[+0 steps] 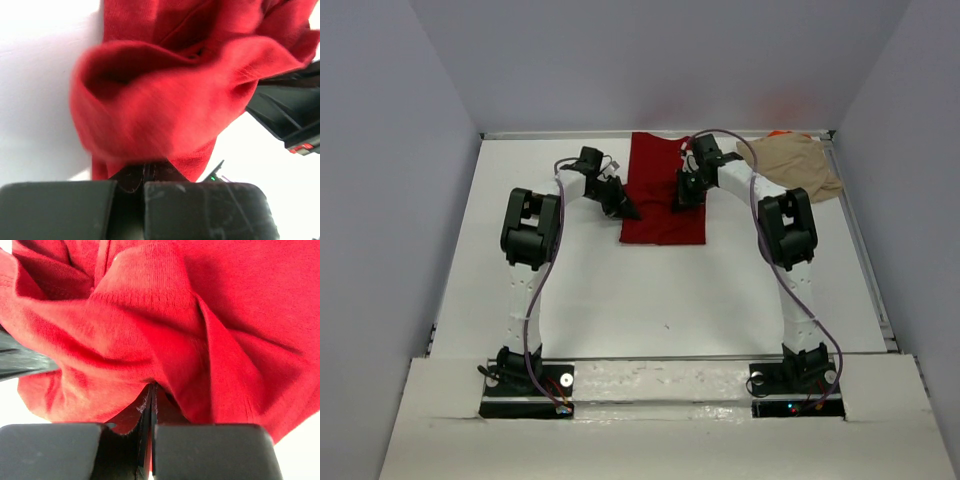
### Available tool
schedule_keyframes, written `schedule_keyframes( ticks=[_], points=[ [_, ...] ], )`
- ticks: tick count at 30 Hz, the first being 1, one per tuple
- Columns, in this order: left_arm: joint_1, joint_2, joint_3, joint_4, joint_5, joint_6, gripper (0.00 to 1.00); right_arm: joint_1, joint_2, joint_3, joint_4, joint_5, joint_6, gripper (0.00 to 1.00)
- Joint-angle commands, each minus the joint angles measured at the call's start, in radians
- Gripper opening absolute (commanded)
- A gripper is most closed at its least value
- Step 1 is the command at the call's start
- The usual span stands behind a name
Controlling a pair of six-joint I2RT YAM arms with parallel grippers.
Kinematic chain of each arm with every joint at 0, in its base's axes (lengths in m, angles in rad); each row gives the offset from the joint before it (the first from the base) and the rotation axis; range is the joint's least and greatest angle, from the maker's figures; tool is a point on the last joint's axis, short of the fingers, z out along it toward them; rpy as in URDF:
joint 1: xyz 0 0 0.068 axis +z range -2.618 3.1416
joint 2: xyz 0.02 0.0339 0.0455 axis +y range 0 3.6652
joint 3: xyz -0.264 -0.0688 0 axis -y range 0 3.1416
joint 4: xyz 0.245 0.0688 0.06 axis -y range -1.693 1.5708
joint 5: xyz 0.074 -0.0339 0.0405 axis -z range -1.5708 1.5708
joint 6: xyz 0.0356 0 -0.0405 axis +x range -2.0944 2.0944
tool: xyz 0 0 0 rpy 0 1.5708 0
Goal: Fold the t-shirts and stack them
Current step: Fold the tshirt
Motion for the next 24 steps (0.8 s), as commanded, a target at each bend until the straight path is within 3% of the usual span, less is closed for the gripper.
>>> schedule_keyframes(
  ticks=[1,9,13,19,24],
  points=[
    [0.001,-0.134,0.080,-0.145,-0.167,0.081,0.00,0.007,-0.104,0.014,-0.047,0.186,-0.040,0.00],
    [0.005,-0.229,-0.022,-0.196,-0.269,0.128,0.00,0.007,-0.168,-0.095,-0.058,0.211,-0.030,0.00],
    [-0.020,-0.402,-0.047,-0.175,-0.560,0.148,0.00,0.016,-0.274,-0.210,0.014,0.263,-0.052,0.00],
    [-0.025,-0.444,0.060,-0.185,-0.591,0.184,0.00,0.035,-0.382,-0.235,0.044,0.341,-0.075,0.00],
    [-0.031,-0.393,0.190,-0.168,-0.535,0.207,0.00,0.035,-0.368,-0.174,0.024,0.372,-0.103,0.00]
  ],
)
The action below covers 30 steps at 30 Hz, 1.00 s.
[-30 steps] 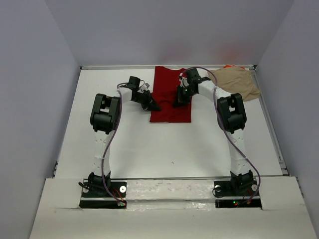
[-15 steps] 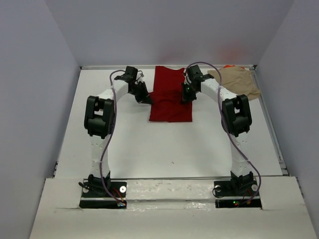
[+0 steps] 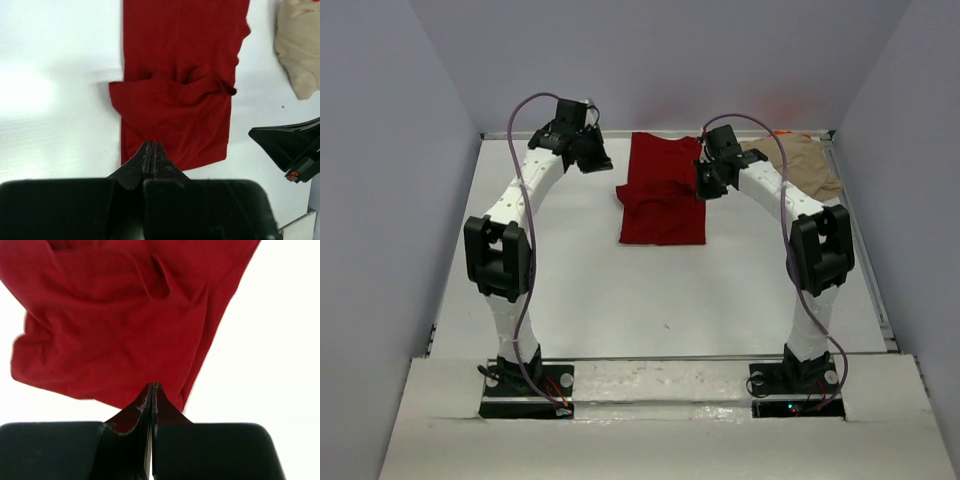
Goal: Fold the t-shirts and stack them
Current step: Fold the tshirt
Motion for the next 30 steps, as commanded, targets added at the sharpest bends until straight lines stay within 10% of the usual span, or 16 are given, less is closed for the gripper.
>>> schedule_keyframes(
  ticks=[1,16,30],
  points=[
    [-0.006,0.068,0.157,-0.004,0.042,0.032,0.00,0.010,0.041,0.123,0.020,0.048,-0.046,0.00],
    [-0.042,0.491,0.435,-0.067,0.229,0.046,0.00,0.010,0.493,0.570,-0.112,-0.064,-0.064,0.00],
    [-0.060,0.473,0.308,-0.070,0.174,0.018,0.00,0.010,0.459,0.463,-0.159,-0.040,-0.044,0.00]
  ],
)
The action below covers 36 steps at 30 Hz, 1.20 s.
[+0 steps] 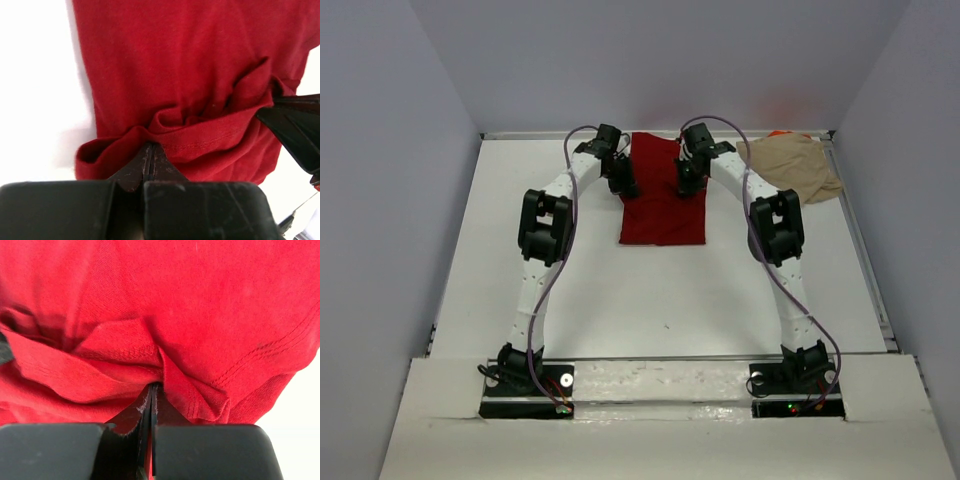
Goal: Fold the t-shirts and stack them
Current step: Fold the tshirt
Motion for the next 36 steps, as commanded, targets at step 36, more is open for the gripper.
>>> schedule_keyframes(
  ticks=[36],
  points=[
    [-0.104,-0.631,-0.948,0.251,0.013,-0.127,0.00,0.125,-0.580,-0.917,0.209,-0.026,0.166,0.00]
  ],
)
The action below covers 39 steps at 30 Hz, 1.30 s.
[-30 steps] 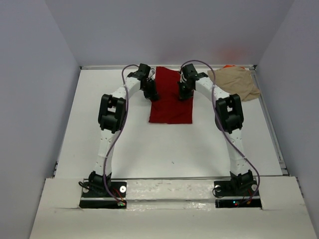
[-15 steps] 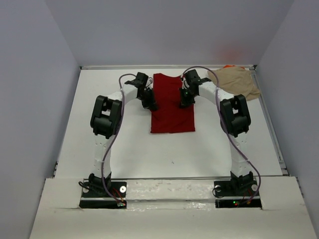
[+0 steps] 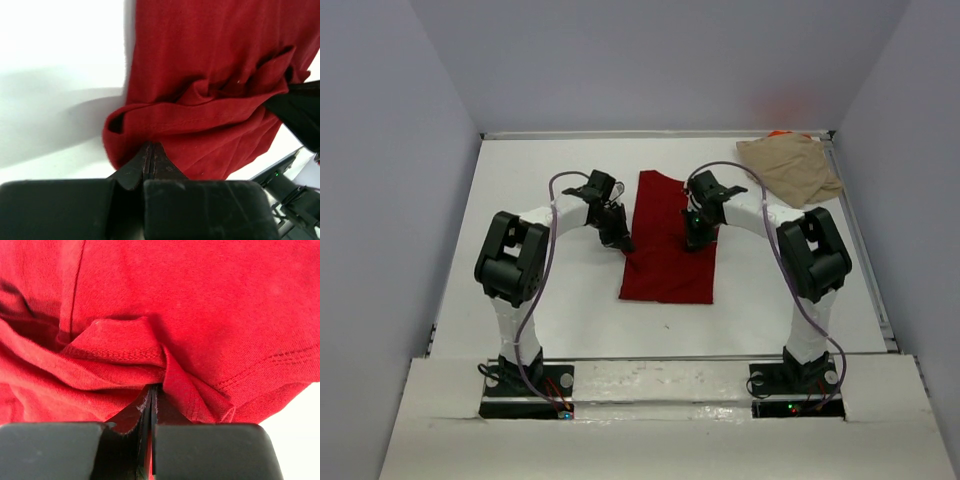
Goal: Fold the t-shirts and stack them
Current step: Fold the tshirt
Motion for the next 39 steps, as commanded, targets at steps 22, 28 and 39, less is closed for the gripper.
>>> schedule_keyframes(
  ticks=[22,28,39],
  points=[
    [-0.168,-0.274,-0.254,0.107,0.022,-0.102,0.00,0.105,-0.161,-0.219,0.071,0.075,0.128,0.00],
    [-0.193,-0.280,-0.208,0.084,-0.010,-0.090,0.00,0.105,-0.086,-0.094,0.013,0.142,0.093,0.00],
    [-0.197,-0.336,0.034,-0.097,-0.254,0.025,0.00,0.140,-0.233,-0.048,-0.019,0.289,0.090,0.34]
  ],
)
